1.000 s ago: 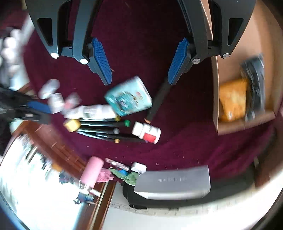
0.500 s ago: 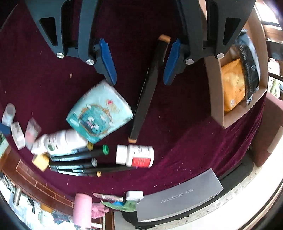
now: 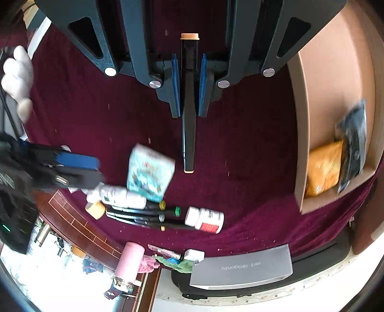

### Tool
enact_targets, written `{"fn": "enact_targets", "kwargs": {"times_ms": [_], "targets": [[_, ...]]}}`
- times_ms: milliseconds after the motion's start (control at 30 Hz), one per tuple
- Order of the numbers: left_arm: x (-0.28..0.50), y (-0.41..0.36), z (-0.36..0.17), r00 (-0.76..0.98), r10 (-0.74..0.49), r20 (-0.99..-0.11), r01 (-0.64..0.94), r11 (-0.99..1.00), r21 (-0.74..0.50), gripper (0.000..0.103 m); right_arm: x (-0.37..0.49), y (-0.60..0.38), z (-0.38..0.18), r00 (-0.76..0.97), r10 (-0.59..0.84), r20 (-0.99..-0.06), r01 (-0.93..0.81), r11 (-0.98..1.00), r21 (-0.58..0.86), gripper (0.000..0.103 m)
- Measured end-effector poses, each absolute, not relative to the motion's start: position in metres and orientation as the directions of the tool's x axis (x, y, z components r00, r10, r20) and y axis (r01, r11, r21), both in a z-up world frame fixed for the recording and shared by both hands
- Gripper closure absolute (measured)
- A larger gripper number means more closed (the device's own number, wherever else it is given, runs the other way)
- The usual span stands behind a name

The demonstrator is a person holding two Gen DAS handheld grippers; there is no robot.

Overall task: Organize objects
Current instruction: 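Grasp the black marker with the left tool while the right tool grasps the teal tissue pack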

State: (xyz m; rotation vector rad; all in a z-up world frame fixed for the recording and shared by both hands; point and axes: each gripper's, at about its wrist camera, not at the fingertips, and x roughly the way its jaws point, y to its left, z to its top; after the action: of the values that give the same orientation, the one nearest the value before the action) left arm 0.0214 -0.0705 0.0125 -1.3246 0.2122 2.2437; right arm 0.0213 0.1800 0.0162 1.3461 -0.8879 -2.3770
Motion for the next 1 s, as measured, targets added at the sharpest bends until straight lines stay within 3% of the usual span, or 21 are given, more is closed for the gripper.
{"fn": "enact_targets", "kwargs": {"times_ms": [100,233,300,400,533,567,600,667,700,767,1000], "targets": [[0.026,-0.066,0.004,-0.391,0.32,-0.863,-0.508,-0.857,-0.088,0.092,0.008,0.162,0.003,-0.491,-0.52,-0.699,-0.103,-0.762,0.64,0.039],[0.02,-0.059,-0.001,-0.403,0.316,-0.859,-0.494,-0.865,-0.087,0.091,-0.009,0.142,-0.005,-0.494,-0.427,-0.757,-0.163,-0.81,0.564,0.039],[0.016,-0.055,-0.003,-0.415,0.325,-0.85,-0.487,-0.868,-0.094,0.085,-0.016,0.136,-0.005,-0.499,-0.393,-0.772,-0.186,-0.821,0.539,0.039],[0.025,-0.045,-0.005,-0.464,0.349,-0.814,-0.493,-0.865,-0.09,0.063,-0.031,0.126,-0.005,-0.492,-0.325,-0.807,-0.231,-0.846,0.481,0.038],[0.026,-0.044,-0.005,-0.488,0.338,-0.805,-0.49,-0.869,-0.068,0.068,-0.05,0.105,-0.005,-0.459,-0.221,-0.86,-0.22,-0.91,0.351,0.028],[0.026,-0.048,-0.004,-0.489,0.339,-0.804,-0.484,-0.872,-0.073,0.086,-0.053,0.102,-0.005,-0.446,-0.213,-0.869,-0.205,-0.921,0.331,0.027],[0.026,-0.054,-0.004,-0.492,0.333,-0.805,-0.471,-0.879,-0.075,0.092,-0.055,0.099,-0.005,-0.429,-0.199,-0.881,-0.184,-0.936,0.3,0.027],[0.023,-0.067,-0.003,-0.453,0.393,-0.8,-0.458,-0.873,-0.17,0.092,-0.06,0.086,-0.005,-0.368,-0.136,-0.92,-0.102,-0.977,0.185,0.035],[0.024,-0.074,-0.002,-0.446,0.397,-0.802,-0.443,-0.877,-0.188,0.092,-0.06,0.084,-0.004,-0.365,-0.118,-0.924,-0.087,-0.983,0.16,0.047],[0.03,-0.085,0.001,-0.448,0.429,-0.784,-0.435,-0.871,-0.228,0.092,-0.058,0.087,-0.003,-0.358,-0.074,-0.931,-0.081,-0.991,0.11,0.059],[0.057,-0.123,0.027,-0.489,0.498,-0.716,-0.411,-0.856,-0.315,0.092,-0.026,0.108,0.009,-0.408,-0.216,-0.887,-0.067,-0.962,0.265,0.08]]}}
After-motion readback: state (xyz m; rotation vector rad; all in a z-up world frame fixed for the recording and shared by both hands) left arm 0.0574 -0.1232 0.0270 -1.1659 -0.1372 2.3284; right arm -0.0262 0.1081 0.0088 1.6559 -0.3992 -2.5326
